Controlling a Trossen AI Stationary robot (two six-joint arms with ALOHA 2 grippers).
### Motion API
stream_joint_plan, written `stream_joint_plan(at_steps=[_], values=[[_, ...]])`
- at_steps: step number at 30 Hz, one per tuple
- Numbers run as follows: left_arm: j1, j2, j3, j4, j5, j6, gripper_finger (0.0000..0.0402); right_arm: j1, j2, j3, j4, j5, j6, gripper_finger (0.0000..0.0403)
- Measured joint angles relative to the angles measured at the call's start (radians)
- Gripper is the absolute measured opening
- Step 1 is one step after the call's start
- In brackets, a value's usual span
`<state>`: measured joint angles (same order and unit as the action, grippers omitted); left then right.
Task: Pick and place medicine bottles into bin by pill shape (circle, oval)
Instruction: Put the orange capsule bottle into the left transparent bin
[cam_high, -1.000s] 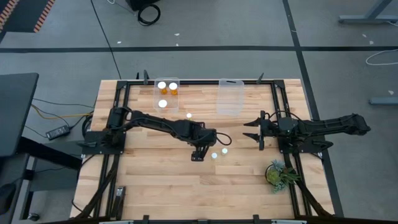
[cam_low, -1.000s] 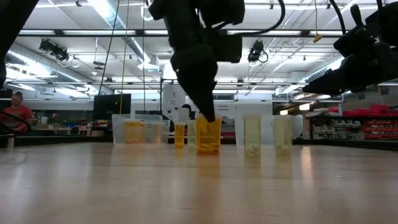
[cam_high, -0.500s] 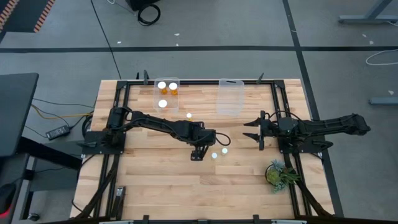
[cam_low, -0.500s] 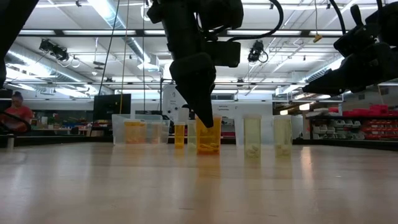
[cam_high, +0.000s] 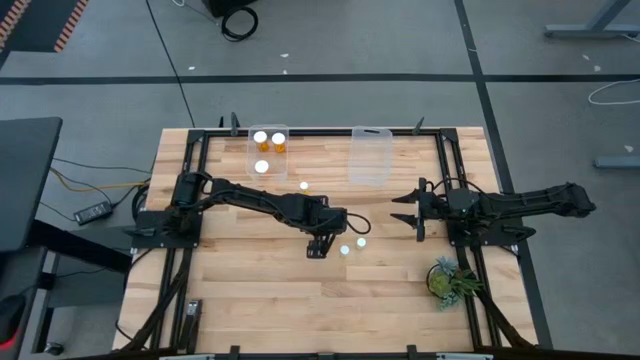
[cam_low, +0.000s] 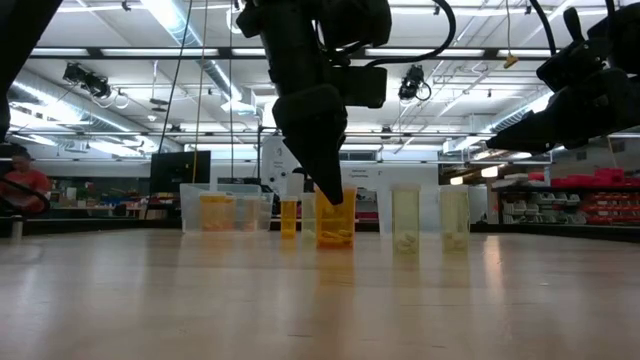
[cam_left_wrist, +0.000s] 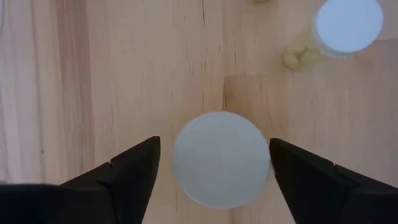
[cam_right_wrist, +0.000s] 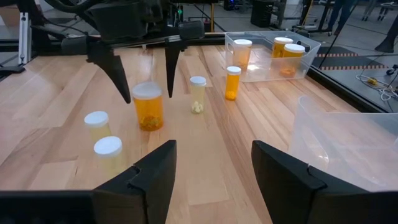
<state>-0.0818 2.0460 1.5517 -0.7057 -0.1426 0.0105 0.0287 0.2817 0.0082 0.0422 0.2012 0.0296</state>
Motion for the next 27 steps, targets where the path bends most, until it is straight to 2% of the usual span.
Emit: stream_joint_plan(at_steps=[14, 21, 27], values=[[0.000, -0.002, 0.000, -0.010, 0.000, 0.000, 0.0215, 0.000, 0.000, 0.000, 0.000, 0.000, 0.000, 0.0216], [0.000, -0.011, 0.001, -0.038, 0.001, 0.001, 0.0225, 0.000, 0.000, 0.000, 0.000, 0.000, 0.000, 0.0216], [0.000, -0.016, 0.066, -0.110, 0.001, 0.001, 0.0221, 0.000, 0.000, 0.000, 0.000, 0.000, 0.000, 0.0216]])
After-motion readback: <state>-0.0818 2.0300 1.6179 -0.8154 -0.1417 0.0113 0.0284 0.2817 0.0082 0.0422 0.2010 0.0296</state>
